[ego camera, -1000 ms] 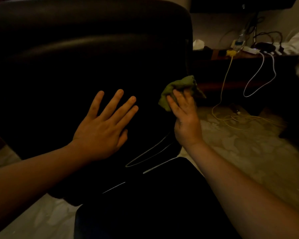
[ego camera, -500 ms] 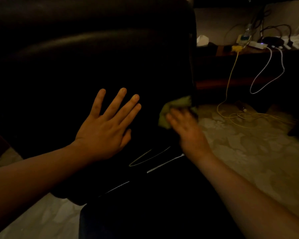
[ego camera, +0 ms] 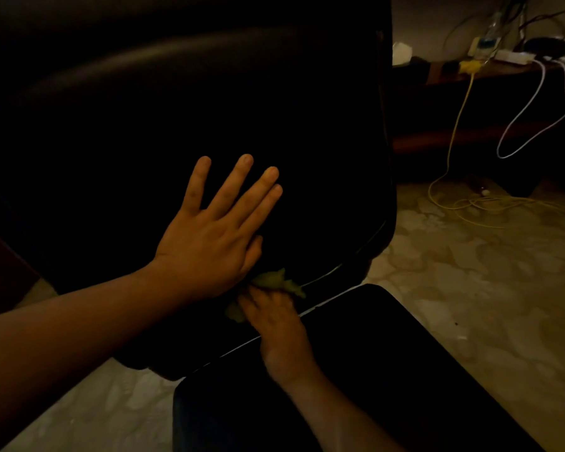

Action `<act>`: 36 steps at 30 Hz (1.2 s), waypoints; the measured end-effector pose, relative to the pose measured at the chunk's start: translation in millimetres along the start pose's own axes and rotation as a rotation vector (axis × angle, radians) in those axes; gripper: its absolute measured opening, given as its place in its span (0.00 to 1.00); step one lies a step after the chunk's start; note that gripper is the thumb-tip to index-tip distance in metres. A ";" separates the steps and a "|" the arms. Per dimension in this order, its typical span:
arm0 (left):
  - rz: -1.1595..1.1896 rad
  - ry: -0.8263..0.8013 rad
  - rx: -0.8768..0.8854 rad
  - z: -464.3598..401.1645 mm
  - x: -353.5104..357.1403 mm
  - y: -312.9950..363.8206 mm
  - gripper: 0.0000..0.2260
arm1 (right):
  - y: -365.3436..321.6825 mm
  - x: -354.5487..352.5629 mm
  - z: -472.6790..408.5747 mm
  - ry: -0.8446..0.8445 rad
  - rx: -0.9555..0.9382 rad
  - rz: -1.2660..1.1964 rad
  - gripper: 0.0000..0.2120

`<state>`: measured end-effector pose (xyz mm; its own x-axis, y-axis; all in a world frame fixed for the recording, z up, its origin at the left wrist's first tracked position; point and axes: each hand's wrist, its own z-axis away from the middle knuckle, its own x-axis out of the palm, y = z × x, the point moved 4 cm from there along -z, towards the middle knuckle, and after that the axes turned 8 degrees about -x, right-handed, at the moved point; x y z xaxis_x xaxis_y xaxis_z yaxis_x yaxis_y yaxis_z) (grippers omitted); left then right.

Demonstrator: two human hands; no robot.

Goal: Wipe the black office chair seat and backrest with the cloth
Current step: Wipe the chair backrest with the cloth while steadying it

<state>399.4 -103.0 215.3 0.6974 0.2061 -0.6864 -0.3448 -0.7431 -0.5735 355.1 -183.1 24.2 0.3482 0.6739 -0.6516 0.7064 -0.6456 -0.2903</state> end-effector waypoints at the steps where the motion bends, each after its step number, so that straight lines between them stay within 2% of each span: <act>1: 0.004 -0.004 0.003 -0.5 0.0 0.7 0.32 | 18.3 -14.0 -8.6 0.022 0.022 0.013 0.21; 3: -0.013 -0.006 0.008 -2.7 0.9 2.3 0.33 | 59.1 -49.8 -18.6 0.092 0.063 0.107 0.22; 6: -0.032 -0.008 0.014 -6.2 2.2 4.8 0.33 | 104.1 -102.6 -27.9 0.213 0.059 0.251 0.29; 9: -0.016 -0.007 0.013 -7.3 2.4 4.7 0.33 | 117.2 -116.8 -33.0 0.298 0.020 0.328 0.25; 12: -0.017 -0.008 0.041 -5.8 2.2 5.4 0.32 | 118.7 -124.2 -36.6 0.378 0.095 0.339 0.20; 15: -0.030 -0.012 0.058 -6.2 2.3 6.4 0.31 | 124.6 -134.7 -37.7 0.457 0.233 0.311 0.27; 18: -0.051 -0.010 0.045 -5.4 4.0 6.7 0.31 | 122.6 -130.9 -37.6 0.562 0.422 0.239 0.26; 21: -0.050 -0.017 0.040 -4.8 4.6 5.4 0.31 | 94.1 -90.7 -29.3 0.527 0.523 0.096 0.34; 24: -0.057 -0.014 0.034 -4.1 5.1 5.2 0.31 | 40.0 -30.4 -14.5 0.507 0.657 -0.089 0.34; 28: -0.050 -0.009 0.043 -3.9 3.3 5.2 0.31 | -7.6 19.1 -8.1 0.404 0.630 -0.178 0.33; 30: -0.056 0.001 0.045 -4.4 3.7 5.3 0.32 | 3.8 4.5 -12.3 0.407 0.638 -0.204 0.32; 32: -0.048 0.000 0.046 -5.1 3.1 6.9 0.32 | 27.4 -25.5 -20.7 0.408 0.767 -0.212 0.32; 34: -0.039 -0.007 0.052 -7.6 2.1 9.3 0.32 | 59.3 -54.8 -24.8 0.530 0.876 -0.217 0.29; 36: -0.034 -0.017 0.057 -9.4 2.9 9.8 0.32 | 75.1 -78.1 -25.0 0.694 0.871 -0.207 0.35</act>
<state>404.0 -115.7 211.9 0.6986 0.2419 -0.6734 -0.3567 -0.6980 -0.6209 396.3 -275.2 70.8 0.7327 0.6754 -0.0836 0.2148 -0.3460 -0.9133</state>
